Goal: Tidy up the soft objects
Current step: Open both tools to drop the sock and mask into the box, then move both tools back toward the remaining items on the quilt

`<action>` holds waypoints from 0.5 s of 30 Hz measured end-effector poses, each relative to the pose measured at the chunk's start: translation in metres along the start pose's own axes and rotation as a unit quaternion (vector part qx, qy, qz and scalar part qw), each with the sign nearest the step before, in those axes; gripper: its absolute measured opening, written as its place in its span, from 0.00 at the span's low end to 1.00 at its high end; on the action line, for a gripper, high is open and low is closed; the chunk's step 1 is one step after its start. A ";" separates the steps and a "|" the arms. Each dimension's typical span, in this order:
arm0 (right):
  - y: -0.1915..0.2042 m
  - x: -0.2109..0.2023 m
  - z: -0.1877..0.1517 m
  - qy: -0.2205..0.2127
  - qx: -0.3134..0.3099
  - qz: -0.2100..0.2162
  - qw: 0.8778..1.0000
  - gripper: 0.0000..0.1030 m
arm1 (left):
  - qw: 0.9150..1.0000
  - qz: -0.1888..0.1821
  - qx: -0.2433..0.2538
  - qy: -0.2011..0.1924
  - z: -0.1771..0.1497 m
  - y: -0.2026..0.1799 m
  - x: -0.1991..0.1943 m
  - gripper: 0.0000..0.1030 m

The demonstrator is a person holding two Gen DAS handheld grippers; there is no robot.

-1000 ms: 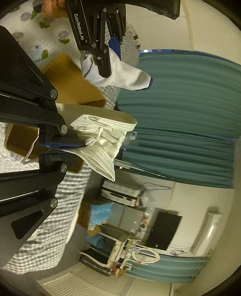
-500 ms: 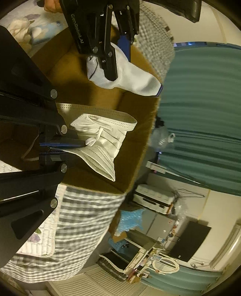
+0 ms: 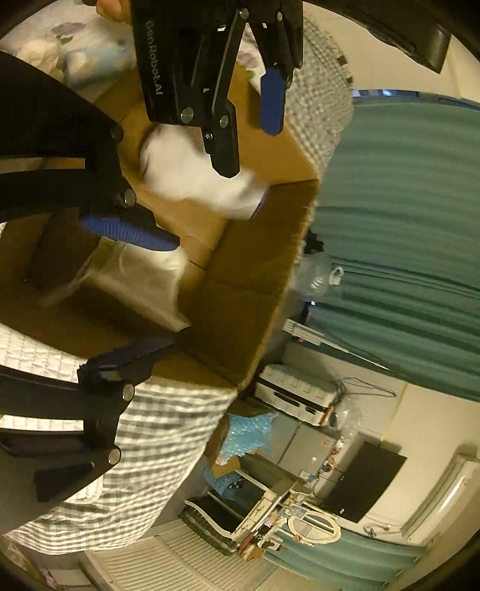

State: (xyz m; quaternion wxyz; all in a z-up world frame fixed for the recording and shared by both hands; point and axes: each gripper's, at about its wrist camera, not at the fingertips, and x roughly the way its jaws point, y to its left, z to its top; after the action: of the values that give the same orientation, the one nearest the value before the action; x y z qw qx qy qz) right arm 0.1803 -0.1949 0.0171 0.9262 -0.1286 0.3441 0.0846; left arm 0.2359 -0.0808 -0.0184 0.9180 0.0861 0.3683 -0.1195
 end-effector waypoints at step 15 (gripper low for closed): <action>-0.032 -0.129 0.034 -0.119 0.076 -0.015 0.990 0.79 | 0.994 0.007 -0.039 -0.097 0.024 0.022 -0.110 0.71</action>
State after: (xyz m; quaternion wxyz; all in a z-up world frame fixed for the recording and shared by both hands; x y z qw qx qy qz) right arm 0.1126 -0.2236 0.1327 0.9688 -0.0520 0.2350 0.0592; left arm 0.1809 -0.0485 0.0769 0.9529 0.0411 0.2811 -0.1061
